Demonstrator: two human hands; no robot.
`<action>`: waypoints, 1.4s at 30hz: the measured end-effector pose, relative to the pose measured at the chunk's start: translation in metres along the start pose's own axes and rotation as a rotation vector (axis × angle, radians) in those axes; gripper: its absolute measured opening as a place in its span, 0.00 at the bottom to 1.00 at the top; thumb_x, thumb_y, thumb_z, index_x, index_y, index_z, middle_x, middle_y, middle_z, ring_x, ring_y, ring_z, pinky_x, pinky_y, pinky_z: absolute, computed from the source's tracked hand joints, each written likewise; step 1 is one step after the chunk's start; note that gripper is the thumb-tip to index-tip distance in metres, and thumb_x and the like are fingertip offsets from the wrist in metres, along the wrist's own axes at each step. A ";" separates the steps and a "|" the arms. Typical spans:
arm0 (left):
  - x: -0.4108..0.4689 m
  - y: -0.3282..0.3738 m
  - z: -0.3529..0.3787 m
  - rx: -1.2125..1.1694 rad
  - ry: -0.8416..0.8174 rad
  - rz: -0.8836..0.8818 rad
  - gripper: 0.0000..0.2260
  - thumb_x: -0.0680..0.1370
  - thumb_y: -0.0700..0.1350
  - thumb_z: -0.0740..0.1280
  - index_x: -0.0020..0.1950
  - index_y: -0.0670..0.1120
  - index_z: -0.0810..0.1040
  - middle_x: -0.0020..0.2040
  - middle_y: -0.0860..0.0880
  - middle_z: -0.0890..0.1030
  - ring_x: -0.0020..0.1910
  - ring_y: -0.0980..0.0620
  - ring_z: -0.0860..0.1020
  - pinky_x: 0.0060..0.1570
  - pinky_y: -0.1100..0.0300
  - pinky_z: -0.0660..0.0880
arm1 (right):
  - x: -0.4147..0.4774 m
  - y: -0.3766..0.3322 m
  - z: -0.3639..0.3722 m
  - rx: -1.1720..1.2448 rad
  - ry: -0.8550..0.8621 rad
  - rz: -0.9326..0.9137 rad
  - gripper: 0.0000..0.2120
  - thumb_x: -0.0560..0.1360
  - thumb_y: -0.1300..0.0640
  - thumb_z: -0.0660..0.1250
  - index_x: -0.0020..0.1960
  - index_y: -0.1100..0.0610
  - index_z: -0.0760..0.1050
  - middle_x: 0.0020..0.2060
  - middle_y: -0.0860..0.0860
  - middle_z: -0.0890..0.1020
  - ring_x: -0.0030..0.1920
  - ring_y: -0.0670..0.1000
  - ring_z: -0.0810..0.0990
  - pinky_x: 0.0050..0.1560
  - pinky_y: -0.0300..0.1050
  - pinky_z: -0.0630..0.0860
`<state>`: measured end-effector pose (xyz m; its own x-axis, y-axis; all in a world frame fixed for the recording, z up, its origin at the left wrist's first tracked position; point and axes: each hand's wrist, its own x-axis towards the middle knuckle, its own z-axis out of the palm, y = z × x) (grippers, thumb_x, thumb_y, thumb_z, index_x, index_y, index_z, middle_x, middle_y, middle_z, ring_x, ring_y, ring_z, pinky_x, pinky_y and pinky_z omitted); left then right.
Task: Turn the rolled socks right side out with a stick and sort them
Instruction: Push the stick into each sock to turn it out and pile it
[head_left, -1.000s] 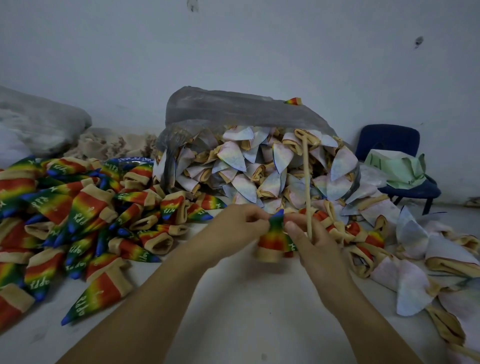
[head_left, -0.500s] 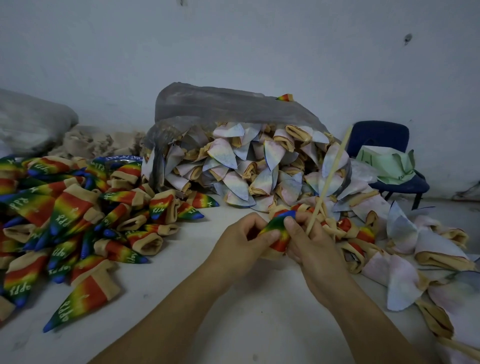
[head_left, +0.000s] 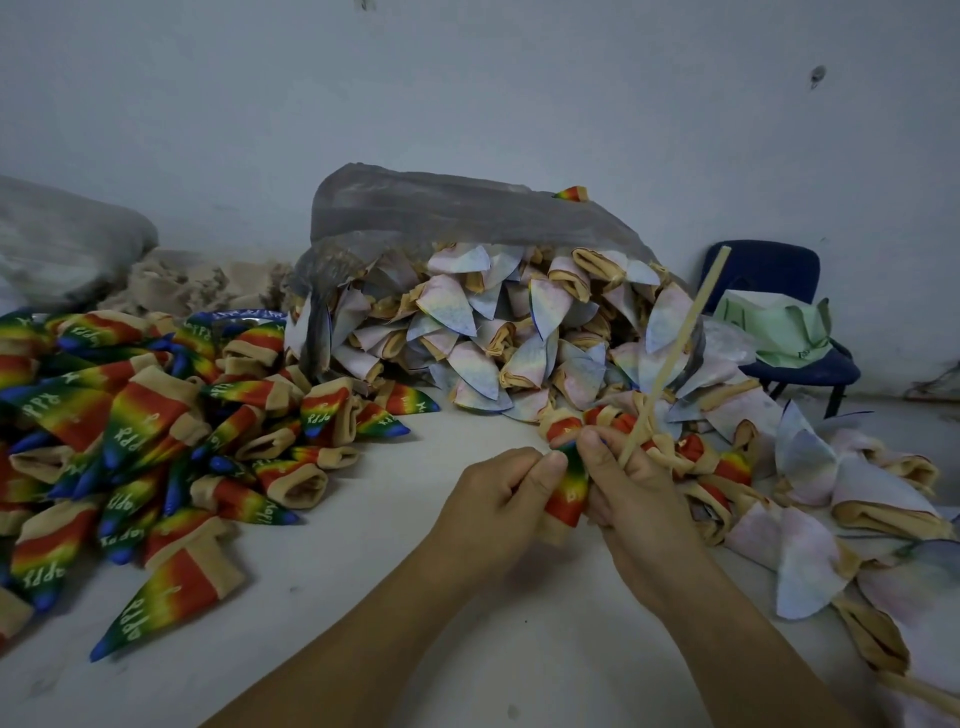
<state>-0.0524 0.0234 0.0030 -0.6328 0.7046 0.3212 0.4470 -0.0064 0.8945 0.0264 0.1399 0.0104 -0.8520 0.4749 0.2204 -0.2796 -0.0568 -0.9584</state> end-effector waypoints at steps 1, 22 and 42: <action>0.001 -0.001 0.000 0.001 -0.024 -0.023 0.23 0.74 0.64 0.56 0.42 0.47 0.77 0.37 0.52 0.77 0.37 0.61 0.74 0.39 0.68 0.72 | 0.001 0.000 -0.001 -0.003 0.031 0.011 0.15 0.69 0.44 0.65 0.45 0.54 0.82 0.42 0.55 0.83 0.46 0.51 0.82 0.44 0.45 0.79; -0.001 0.000 0.006 -0.060 0.046 -0.157 0.19 0.69 0.66 0.66 0.32 0.52 0.79 0.29 0.54 0.78 0.29 0.62 0.73 0.31 0.69 0.69 | -0.002 -0.006 0.002 0.193 0.061 0.171 0.09 0.73 0.49 0.64 0.39 0.52 0.77 0.23 0.45 0.75 0.24 0.40 0.74 0.27 0.33 0.72; 0.004 -0.010 0.014 0.167 -0.063 -0.139 0.17 0.82 0.59 0.57 0.39 0.51 0.70 0.34 0.54 0.73 0.31 0.60 0.70 0.35 0.63 0.67 | 0.007 0.011 0.009 -0.325 0.283 0.053 0.10 0.75 0.45 0.65 0.40 0.49 0.77 0.29 0.41 0.82 0.31 0.33 0.78 0.26 0.25 0.68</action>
<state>-0.0506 0.0365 -0.0089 -0.6571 0.7335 0.1738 0.4602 0.2078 0.8631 0.0132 0.1348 0.0027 -0.6939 0.7034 0.1540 -0.0457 0.1704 -0.9843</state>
